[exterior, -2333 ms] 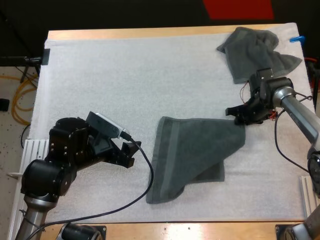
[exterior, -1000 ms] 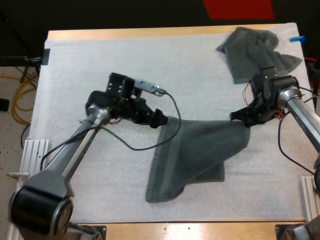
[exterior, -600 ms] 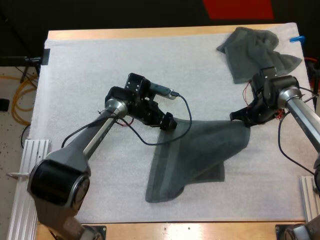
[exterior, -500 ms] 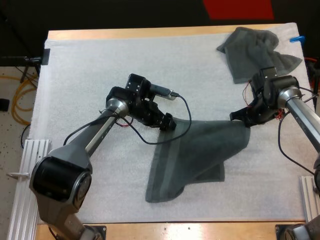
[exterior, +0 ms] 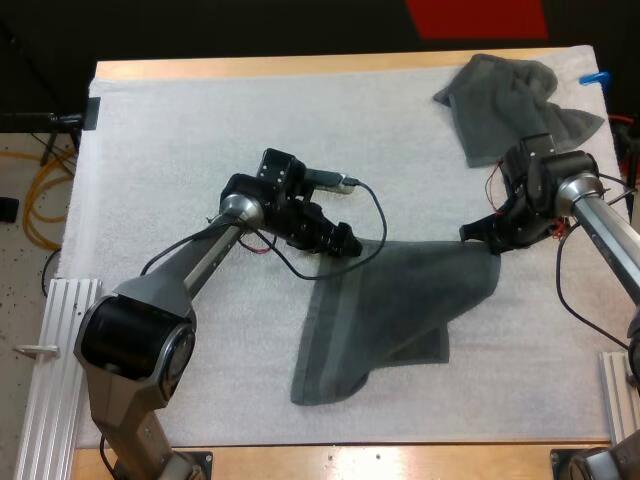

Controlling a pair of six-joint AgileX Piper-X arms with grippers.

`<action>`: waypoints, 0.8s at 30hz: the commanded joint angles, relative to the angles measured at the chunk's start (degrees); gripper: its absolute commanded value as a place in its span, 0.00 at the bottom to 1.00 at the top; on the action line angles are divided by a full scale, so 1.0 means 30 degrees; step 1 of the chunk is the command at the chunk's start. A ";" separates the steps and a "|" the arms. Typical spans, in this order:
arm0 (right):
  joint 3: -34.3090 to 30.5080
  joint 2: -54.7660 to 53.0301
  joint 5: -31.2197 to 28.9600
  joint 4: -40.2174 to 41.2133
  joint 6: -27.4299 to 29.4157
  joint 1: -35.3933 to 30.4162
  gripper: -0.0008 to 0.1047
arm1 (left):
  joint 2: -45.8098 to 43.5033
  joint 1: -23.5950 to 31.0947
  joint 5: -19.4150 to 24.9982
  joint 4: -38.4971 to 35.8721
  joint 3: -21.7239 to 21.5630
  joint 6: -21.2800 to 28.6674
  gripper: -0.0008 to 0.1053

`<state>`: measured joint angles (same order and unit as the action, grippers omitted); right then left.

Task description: Pick towel from pile fold and stack

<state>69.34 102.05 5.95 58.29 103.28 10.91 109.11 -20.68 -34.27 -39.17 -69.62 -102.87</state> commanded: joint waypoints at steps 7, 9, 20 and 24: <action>-0.0045 -0.0243 0.0248 0.0308 0.0172 0.0013 0.01 | 0.0672 -0.0225 -0.1054 -0.0278 -0.0273 -0.1785 0.66; -0.0045 -0.0243 0.0247 0.0303 0.0172 0.0013 0.01 | 0.0669 -0.0376 -0.1145 -0.0279 -0.0274 -0.1785 0.66; -0.0045 -0.0243 0.0247 0.0373 0.0172 0.0013 0.01 | 0.0720 -0.1334 0.2370 -0.0872 -0.0274 -0.2083 0.20; -0.0045 -0.0287 0.0434 0.0423 0.0229 0.0013 0.01 | 0.0660 -0.1334 0.2366 -0.0998 -0.0546 -0.1913 0.01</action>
<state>69.34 102.05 6.61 58.79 103.28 10.91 110.83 -24.32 -27.69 -41.24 -70.89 -108.46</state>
